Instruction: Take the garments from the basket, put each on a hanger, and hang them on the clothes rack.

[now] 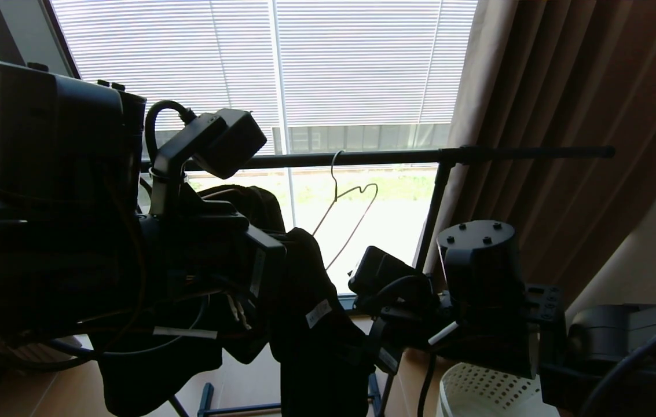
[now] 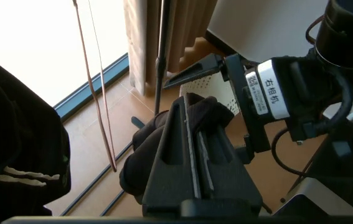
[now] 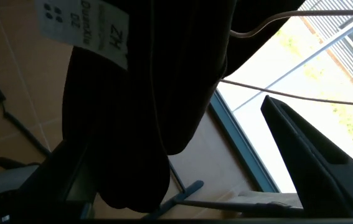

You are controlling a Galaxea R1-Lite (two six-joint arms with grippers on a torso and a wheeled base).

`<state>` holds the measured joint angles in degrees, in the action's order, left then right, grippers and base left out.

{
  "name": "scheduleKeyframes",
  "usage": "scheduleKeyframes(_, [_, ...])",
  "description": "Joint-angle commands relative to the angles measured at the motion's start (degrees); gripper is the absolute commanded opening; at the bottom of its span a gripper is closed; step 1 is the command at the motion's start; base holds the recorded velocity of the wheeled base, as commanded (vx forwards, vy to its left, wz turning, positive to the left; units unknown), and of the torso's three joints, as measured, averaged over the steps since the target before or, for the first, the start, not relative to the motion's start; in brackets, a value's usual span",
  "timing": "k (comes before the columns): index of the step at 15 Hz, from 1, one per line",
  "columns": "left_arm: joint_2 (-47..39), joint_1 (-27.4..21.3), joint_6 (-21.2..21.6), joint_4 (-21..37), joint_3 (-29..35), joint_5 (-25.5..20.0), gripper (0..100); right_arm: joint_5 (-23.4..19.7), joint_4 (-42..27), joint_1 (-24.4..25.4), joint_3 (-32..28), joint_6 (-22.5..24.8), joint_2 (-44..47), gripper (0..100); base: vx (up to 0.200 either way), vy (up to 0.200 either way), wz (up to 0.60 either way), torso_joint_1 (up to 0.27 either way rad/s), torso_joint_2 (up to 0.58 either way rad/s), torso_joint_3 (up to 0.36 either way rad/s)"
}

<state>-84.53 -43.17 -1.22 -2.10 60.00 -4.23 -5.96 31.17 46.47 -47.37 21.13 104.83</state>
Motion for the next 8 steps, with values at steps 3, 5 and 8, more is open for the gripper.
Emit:
scheduleKeyframes(3, [0.42,-0.08,-0.01,-0.01,-0.59,0.01,0,-0.02,0.03,-1.82,0.35,-0.30,-0.59,100,0.000,0.000,0.00,0.000,0.00,0.000])
scheduleKeyframes(5, [0.59,-0.08,-0.01,-0.01,-0.76,0.01,0,-0.02,0.03,-3.05,0.35,-0.38,-1.12,100,0.000,0.000,0.00,0.000,0.00,0.000])
scheduleKeyframes(8, [1.03,-0.08,-0.01,-0.01,-0.94,0.01,0,1.13,0.03,-3.67,0.26,-2.32,-1.12,100,0.000,0.000,0.00,0.000,0.00,0.000])
